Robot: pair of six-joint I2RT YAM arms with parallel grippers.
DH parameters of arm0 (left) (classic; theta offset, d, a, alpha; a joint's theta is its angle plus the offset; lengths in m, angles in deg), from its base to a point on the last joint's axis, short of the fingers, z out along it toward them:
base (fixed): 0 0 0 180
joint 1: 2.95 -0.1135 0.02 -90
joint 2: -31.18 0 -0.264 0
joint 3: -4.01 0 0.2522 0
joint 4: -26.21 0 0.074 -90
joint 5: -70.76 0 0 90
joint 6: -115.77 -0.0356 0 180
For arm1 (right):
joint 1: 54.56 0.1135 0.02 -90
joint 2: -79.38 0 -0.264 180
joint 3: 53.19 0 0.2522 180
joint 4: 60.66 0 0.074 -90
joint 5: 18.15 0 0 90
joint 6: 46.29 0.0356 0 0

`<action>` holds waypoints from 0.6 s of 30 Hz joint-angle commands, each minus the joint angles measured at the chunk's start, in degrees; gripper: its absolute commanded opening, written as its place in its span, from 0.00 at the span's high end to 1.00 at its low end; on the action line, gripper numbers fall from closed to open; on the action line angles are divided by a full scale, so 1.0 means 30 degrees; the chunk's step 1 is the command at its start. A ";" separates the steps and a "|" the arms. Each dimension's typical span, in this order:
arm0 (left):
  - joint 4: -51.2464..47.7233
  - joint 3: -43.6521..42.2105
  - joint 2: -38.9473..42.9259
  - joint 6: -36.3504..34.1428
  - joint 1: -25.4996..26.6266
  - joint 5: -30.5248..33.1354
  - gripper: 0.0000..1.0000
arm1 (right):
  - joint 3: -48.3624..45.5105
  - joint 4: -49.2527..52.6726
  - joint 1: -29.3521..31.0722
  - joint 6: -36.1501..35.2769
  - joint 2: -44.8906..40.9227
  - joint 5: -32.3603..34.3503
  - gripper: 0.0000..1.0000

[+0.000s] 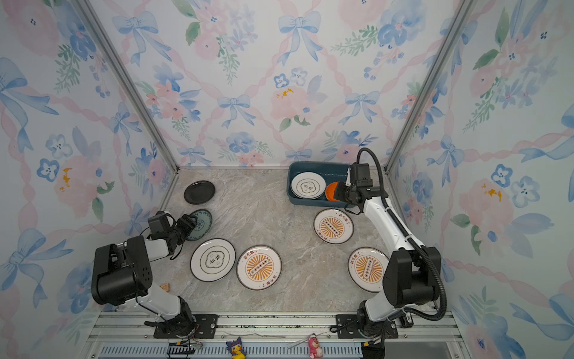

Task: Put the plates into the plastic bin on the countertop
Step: 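Grasp the blue-floral green plate edge with the left gripper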

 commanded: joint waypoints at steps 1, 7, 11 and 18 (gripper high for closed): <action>-0.1135 -0.0642 -0.0021 0.0381 -0.0050 -0.0499 0.23 | -0.0185 -0.0335 0.0192 0.0023 -0.0184 -0.0318 0.54; -0.0635 -0.0879 0.0298 0.0796 0.0263 -0.1127 0.24 | -0.0207 -0.0307 0.0243 0.0063 -0.0183 -0.0320 0.54; -0.0398 -0.0904 0.0450 0.1098 0.0658 -0.1473 0.24 | -0.0178 -0.0306 0.0332 0.0091 -0.0144 -0.0330 0.54; -0.0334 -0.0800 0.1397 0.1457 0.0810 -0.1811 0.25 | -0.0162 -0.0127 0.0595 0.0042 -0.0095 -0.0209 0.54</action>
